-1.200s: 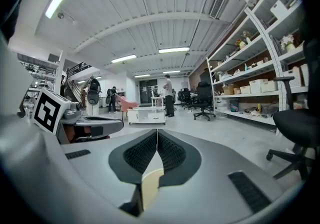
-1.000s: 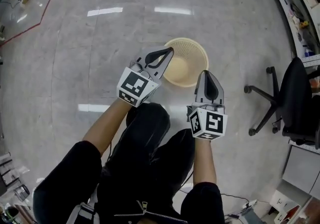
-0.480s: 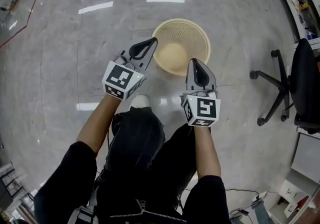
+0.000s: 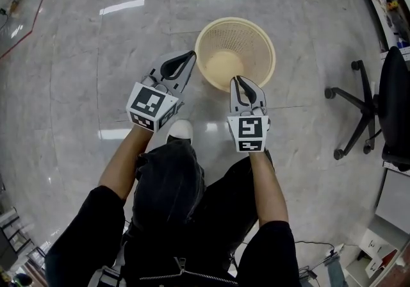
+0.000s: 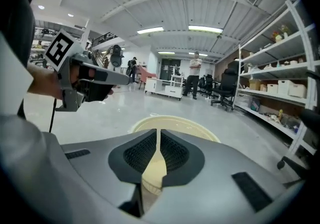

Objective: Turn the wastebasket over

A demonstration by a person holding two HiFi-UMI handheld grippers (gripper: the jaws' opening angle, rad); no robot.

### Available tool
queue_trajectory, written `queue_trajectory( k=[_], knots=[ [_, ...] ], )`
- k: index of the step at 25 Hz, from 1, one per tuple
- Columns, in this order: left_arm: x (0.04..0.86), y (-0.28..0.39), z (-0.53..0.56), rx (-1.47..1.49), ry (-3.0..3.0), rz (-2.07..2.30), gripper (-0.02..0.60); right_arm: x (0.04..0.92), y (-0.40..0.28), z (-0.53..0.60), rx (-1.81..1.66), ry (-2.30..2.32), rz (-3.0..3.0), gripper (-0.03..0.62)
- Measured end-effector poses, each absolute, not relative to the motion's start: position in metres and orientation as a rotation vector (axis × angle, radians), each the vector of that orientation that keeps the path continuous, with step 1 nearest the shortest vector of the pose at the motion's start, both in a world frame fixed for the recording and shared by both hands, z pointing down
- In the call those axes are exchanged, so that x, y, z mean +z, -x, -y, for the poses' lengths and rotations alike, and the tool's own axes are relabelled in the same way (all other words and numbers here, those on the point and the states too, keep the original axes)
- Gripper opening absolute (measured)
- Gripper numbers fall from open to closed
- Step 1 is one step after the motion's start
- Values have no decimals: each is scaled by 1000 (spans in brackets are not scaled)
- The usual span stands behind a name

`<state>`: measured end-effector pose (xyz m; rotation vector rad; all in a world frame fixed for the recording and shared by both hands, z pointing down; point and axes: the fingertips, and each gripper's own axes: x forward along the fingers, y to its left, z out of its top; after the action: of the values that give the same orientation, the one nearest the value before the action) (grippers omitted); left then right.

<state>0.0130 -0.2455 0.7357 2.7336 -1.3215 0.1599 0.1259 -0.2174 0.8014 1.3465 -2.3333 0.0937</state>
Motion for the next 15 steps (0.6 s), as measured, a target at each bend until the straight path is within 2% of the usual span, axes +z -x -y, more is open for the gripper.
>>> queue_trajectory(
  k=[3, 5, 15],
  knots=[
    [740, -6, 245, 164, -2718, 1336, 5, 816, -109, 213, 41, -1208, 2315, 21],
    [742, -1, 243, 171, -2708, 1346, 5, 824, -97, 210, -9, -1109, 2294, 96],
    [745, 23, 234, 197, -2676, 1399, 5, 858, -54, 208, -95, -788, 2200, 209]
  ],
)
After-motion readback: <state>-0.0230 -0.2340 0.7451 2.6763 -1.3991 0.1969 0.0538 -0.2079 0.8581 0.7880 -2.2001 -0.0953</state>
